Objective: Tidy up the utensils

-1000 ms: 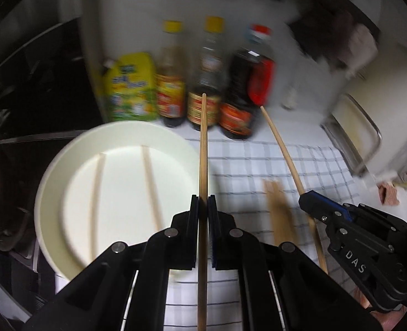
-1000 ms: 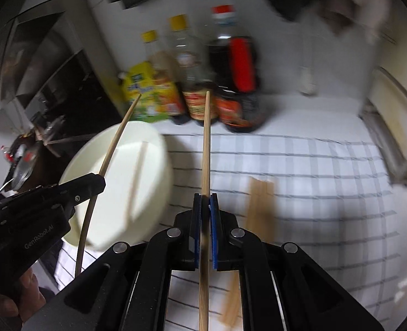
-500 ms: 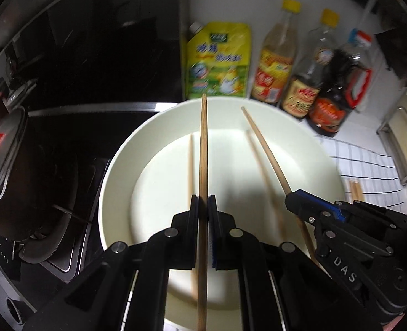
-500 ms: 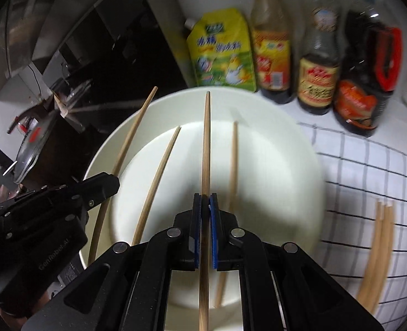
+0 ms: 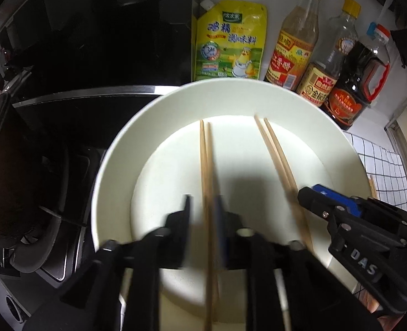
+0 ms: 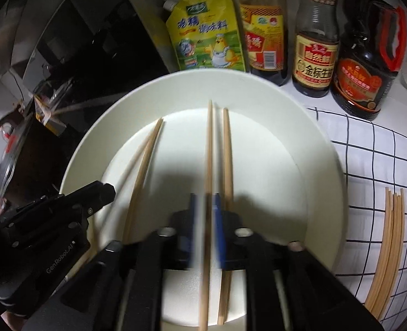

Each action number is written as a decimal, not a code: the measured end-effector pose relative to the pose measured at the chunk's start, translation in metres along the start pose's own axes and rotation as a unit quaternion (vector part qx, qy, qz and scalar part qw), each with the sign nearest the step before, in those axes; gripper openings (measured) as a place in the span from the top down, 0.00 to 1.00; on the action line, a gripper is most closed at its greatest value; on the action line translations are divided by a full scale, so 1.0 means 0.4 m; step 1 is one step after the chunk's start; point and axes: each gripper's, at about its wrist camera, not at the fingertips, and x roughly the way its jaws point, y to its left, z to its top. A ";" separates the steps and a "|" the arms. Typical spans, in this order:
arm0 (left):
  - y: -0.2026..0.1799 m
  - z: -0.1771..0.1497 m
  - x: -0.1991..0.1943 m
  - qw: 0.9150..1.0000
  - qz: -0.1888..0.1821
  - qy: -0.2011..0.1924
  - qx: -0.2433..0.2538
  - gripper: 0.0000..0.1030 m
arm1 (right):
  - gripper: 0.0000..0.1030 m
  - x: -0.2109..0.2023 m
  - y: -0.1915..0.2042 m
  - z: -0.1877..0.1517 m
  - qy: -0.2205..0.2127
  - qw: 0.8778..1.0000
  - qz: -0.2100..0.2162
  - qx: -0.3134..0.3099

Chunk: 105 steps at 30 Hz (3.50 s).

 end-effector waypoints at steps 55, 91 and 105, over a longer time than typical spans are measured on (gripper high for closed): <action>-0.322 -0.133 -0.236 0.999 -0.022 -0.040 0.023 0.33 | 0.65 -0.403 -0.334 -0.238 -0.058 0.995 -0.069 0.046; -0.546 -0.261 -0.087 0.997 -0.034 0.008 0.068 0.22 | 0.60 -0.225 -0.549 -0.364 0.001 0.991 -0.124 0.049; -0.581 -0.273 -0.057 0.997 -0.042 0.019 0.068 0.22 | 0.60 -0.227 -0.581 -0.368 -0.004 0.990 -0.140 0.034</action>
